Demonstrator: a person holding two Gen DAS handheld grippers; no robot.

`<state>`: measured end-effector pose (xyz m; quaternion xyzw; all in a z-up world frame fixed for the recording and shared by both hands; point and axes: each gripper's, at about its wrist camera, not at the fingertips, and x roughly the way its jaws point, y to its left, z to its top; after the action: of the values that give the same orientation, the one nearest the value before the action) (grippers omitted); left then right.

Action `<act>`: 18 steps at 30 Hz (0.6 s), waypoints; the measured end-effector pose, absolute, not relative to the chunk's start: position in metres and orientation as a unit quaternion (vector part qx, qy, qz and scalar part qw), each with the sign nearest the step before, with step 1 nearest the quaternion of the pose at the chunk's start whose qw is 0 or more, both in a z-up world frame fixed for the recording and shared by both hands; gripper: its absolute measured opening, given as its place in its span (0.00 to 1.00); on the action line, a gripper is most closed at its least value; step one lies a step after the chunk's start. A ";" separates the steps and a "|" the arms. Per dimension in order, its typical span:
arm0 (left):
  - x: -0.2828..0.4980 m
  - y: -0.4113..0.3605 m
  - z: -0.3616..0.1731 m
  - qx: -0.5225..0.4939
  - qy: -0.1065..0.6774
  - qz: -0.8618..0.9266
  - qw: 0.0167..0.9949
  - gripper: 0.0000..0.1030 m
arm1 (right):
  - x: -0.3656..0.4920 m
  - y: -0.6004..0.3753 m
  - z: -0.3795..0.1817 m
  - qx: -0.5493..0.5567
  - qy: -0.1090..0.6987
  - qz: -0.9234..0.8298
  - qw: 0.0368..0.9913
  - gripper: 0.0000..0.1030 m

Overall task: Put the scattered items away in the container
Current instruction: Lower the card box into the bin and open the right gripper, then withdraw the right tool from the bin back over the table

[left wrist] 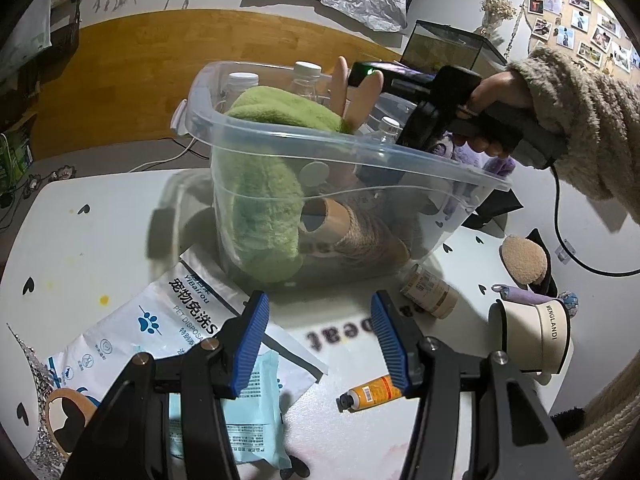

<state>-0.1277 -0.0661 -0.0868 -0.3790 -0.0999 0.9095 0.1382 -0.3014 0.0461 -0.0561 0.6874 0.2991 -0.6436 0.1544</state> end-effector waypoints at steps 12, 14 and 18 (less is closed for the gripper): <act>-0.129 -0.071 -0.090 -0.383 -0.106 0.908 0.132 0.51 | -0.284 0.037 -0.080 0.697 0.324 -0.623 0.147 0.09; -0.129 -0.071 -0.089 -0.383 -0.105 0.908 0.132 0.51 | -0.282 0.033 -0.086 0.725 0.293 -0.603 0.159 0.09; -0.129 -0.072 -0.088 -0.381 -0.104 0.909 0.133 0.51 | -0.278 0.028 -0.087 0.759 0.254 -0.574 0.174 0.09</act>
<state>-0.1294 -0.0719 -0.0885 -0.3808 -0.1044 0.9091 0.1329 -0.2775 0.0282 -0.0871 0.7588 0.2537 -0.5740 0.1743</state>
